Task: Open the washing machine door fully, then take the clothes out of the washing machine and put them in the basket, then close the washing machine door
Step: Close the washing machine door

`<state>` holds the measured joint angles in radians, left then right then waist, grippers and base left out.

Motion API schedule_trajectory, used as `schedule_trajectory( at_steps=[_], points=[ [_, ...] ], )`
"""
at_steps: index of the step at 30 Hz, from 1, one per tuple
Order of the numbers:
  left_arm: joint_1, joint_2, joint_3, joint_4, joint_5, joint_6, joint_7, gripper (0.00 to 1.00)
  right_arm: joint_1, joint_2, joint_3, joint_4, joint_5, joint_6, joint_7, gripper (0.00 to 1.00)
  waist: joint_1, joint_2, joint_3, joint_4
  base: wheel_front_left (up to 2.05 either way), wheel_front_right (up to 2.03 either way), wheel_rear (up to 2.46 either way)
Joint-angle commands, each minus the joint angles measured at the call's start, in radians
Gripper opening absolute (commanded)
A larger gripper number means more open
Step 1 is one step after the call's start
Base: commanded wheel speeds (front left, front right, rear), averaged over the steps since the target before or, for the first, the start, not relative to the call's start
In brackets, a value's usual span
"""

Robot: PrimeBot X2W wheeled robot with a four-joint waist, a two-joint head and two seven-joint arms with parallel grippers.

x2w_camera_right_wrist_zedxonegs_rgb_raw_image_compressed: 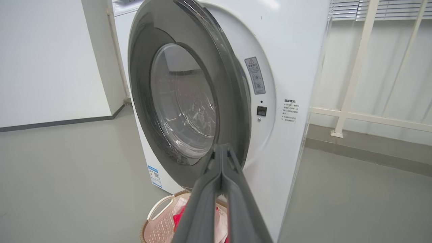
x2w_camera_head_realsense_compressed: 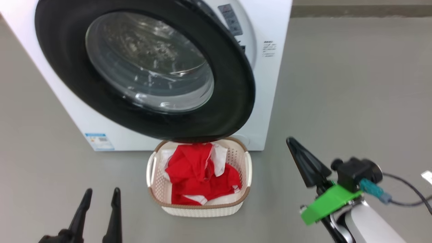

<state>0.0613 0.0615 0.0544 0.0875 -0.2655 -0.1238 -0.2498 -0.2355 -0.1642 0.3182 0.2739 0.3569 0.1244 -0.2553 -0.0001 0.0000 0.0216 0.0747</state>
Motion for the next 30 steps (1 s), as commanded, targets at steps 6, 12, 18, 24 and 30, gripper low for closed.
schedule_trajectory(
  at_steps=[6,12,18,24,30],
  points=[
    [-0.088,-0.002,-0.006,-0.035,-0.025,-0.006,-0.012,1.00,-0.172,0.000,0.058,0.065,0.004,0.006,-0.006,0.00,0.0001,0.0000,0.101,0.097,0.00,0.00,0.00],
    [-0.132,-0.007,-0.040,-0.046,-0.038,-0.007,-0.012,1.00,-0.314,-0.003,0.103,0.188,-0.009,0.006,-0.006,0.00,0.0001,0.0000,0.175,0.155,0.00,0.00,0.00],
    [-0.175,-0.010,-0.065,-0.048,-0.037,-0.007,-0.012,1.00,-0.459,-0.013,0.156,0.300,0.002,0.006,-0.006,0.00,0.0001,0.0000,0.250,0.205,0.00,0.00,0.00],
    [-0.203,-0.011,-0.083,-0.043,-0.034,-0.007,-0.012,1.00,-0.564,-0.030,0.156,0.363,-0.002,0.006,-0.006,0.00,0.0001,0.0000,0.300,0.240,0.00,0.00,0.00],
    [-0.226,-0.011,-0.096,-0.042,-0.052,-0.007,-0.012,1.00,-0.641,-0.044,0.118,0.393,-0.015,0.006,-0.006,0.00,0.0001,0.0000,0.345,0.264,0.00,0.00,0.00]
  ],
)
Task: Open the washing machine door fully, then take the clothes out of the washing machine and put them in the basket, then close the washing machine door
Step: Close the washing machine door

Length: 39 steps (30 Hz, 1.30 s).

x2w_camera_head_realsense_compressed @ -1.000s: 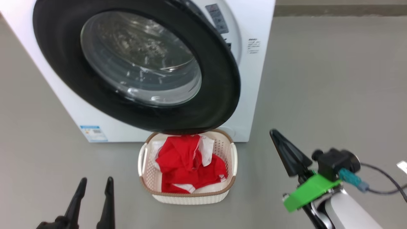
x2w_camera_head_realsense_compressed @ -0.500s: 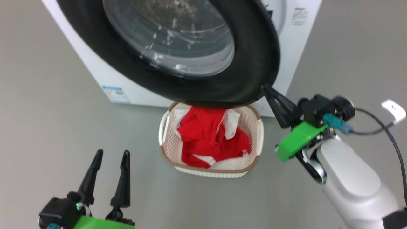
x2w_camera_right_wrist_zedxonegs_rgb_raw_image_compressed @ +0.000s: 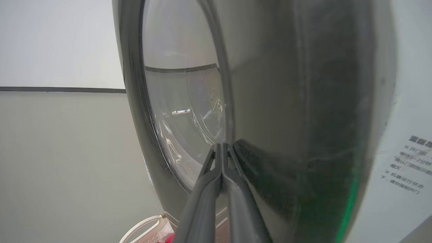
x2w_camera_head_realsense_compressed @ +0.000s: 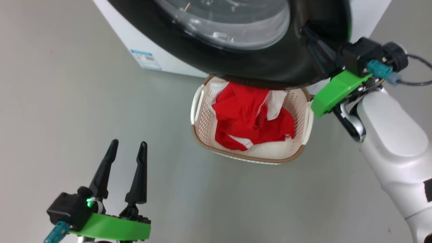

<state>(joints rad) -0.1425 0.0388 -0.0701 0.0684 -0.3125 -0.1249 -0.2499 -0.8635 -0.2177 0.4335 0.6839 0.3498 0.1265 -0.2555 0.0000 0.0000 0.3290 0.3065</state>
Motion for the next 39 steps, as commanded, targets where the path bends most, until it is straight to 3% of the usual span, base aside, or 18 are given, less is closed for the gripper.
schedule_trajectory(
  at_steps=[1,22,35,36,38,39],
  points=[
    [-0.026,0.012,0.027,-0.025,-0.008,-0.006,-0.012,1.00,-0.024,0.006,-0.003,-0.016,-0.009,0.004,-0.006,0.00,0.0000,0.0000,0.045,0.034,0.00,0.00,0.00],
    [-0.091,0.011,0.001,-0.032,-0.017,-0.006,-0.012,1.00,-0.269,-0.067,-0.129,0.001,-0.037,0.004,-0.006,0.00,0.0000,0.0000,0.165,0.040,0.00,0.00,0.00],
    [-0.098,0.011,0.001,-0.002,-0.038,0.000,-0.012,1.00,-0.251,-0.030,-0.159,0.000,-0.028,0.004,-0.006,0.00,0.0000,0.0000,0.140,0.022,0.00,0.00,0.00],
    [-0.096,0.011,0.003,0.003,-0.058,0.002,-0.012,1.00,-0.240,-0.024,-0.158,-0.003,-0.023,0.004,-0.006,0.16,0.0000,0.0000,0.134,0.018,0.00,0.00,0.00],
    [-0.095,0.011,0.004,0.012,-0.077,0.002,-0.012,1.00,-0.210,-0.014,-0.157,-0.014,-0.015,0.004,-0.006,0.94,0.0000,0.0000,0.118,0.011,0.00,0.00,0.00],
    [-0.093,0.011,0.005,0.016,-0.079,0.002,-0.012,1.00,-0.193,-0.010,-0.154,-0.018,-0.012,0.004,-0.006,1.00,0.0000,0.0000,0.111,0.006,0.00,0.00,0.00]
  ],
)
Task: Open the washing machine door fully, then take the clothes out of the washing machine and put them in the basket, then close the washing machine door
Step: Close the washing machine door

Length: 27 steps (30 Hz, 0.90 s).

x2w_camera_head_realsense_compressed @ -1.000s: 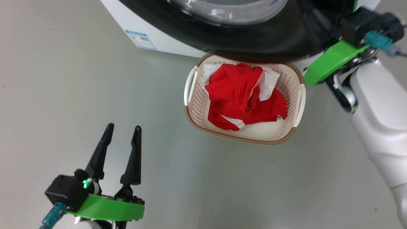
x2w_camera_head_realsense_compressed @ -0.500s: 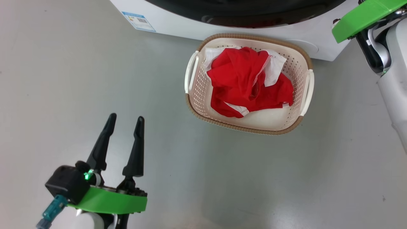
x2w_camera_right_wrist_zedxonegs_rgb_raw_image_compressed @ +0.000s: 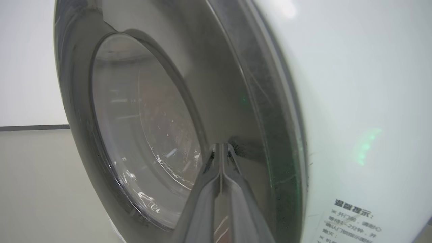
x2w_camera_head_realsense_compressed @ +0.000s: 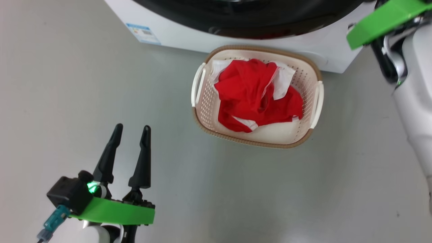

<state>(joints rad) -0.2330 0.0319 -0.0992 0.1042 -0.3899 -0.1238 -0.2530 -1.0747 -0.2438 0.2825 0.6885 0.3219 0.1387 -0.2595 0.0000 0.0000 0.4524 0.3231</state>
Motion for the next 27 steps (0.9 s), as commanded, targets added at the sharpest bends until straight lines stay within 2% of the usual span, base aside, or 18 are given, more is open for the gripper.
schedule_trajectory(
  at_steps=[1,11,19,27],
  points=[
    [-0.002,0.018,0.035,-0.017,-0.003,0.001,-0.009,1.00,0.036,0.020,0.000,-0.026,0.019,-0.008,-0.002,1.00,0.0000,0.0000,-0.021,-0.016,0.00,0.00,0.00],
    [0.006,0.018,0.065,0.010,-0.020,0.011,-0.009,1.00,0.200,0.068,-0.038,-0.079,0.044,-0.008,-0.002,1.00,0.0000,0.0000,-0.107,-0.103,0.00,0.00,0.00],
    [0.007,0.018,0.084,0.033,0.016,0.020,-0.009,1.00,0.389,0.085,-0.133,-0.207,0.024,-0.008,-0.002,1.00,0.0000,0.0000,-0.187,-0.176,0.00,0.00,0.00],
    [0.029,0.018,0.092,0.052,0.041,0.020,-0.009,1.00,0.558,0.088,-0.177,-0.327,-0.013,-0.008,-0.002,1.00,0.0000,0.0000,-0.260,-0.244,0.00,0.00,0.00]
  ],
)
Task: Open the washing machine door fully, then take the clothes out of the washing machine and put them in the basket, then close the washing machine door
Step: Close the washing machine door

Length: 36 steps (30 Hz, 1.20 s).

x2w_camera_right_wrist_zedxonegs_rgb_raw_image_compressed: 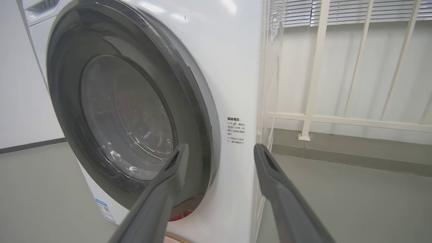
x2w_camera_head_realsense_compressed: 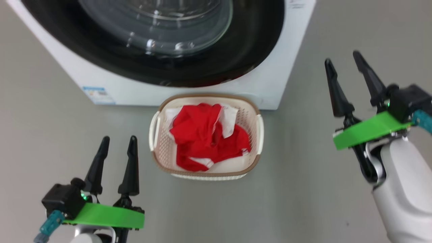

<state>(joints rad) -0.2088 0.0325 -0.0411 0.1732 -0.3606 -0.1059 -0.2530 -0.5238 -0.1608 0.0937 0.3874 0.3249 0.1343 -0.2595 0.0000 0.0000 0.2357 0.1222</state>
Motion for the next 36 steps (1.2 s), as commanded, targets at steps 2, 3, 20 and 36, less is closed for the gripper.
schedule_trajectory(
  at_steps=[2,3,20,36],
  points=[
    [0.012,0.019,0.037,-0.016,0.027,0.000,-0.009,1.00,0.043,0.007,0.009,-0.050,-0.019,-0.004,-0.002,1.00,0.0000,0.0000,-0.061,-0.057,0.00,0.00,0.00],
    [0.016,0.019,0.040,-0.016,0.035,-0.001,-0.009,1.00,0.061,0.008,0.011,-0.061,-0.018,-0.004,-0.002,1.00,0.0000,0.0000,-0.071,-0.063,0.00,0.00,0.00],
    [0.122,0.038,0.105,-0.044,0.137,-0.006,-0.009,1.00,0.336,0.016,-0.027,-0.222,0.001,-0.004,-0.002,1.00,0.0000,0.0000,-0.200,-0.118,0.00,0.00,0.00],
    [0.228,0.028,0.147,-0.092,0.214,-0.009,-0.009,1.00,0.523,-0.014,-0.052,-0.372,0.045,-0.004,-0.002,1.00,0.0000,0.0000,-0.256,-0.119,0.00,0.00,0.00]
  ],
)
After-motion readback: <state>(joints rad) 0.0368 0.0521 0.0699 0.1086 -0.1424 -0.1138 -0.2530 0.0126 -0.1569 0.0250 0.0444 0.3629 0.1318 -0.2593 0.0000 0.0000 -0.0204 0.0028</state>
